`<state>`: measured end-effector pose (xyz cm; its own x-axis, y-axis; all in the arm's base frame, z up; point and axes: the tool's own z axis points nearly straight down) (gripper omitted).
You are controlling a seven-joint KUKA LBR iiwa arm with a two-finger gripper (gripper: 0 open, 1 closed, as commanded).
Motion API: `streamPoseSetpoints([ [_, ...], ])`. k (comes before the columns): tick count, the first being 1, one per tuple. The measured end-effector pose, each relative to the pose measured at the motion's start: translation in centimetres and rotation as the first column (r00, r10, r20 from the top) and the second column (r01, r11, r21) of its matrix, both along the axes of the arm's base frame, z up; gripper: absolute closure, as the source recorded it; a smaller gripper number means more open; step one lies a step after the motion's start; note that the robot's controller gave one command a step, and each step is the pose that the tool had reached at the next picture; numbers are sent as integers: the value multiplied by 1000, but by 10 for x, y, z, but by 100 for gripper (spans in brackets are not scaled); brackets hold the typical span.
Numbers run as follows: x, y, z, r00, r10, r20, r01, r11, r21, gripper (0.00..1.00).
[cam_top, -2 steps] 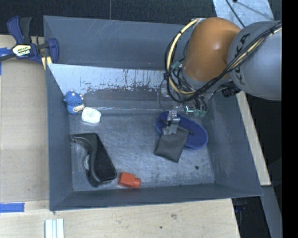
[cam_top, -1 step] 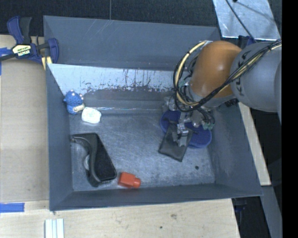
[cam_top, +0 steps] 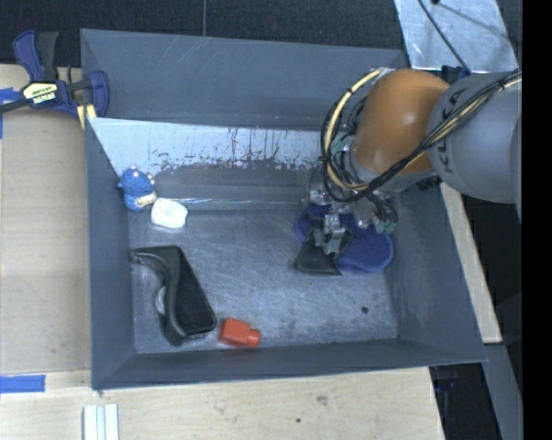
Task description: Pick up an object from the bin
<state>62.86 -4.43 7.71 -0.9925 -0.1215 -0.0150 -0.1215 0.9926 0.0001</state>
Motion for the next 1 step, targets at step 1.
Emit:
streamPoseSetpoints([
  [1,0,-11,154,1000,6,-1,-6,1000,-4,100],
])
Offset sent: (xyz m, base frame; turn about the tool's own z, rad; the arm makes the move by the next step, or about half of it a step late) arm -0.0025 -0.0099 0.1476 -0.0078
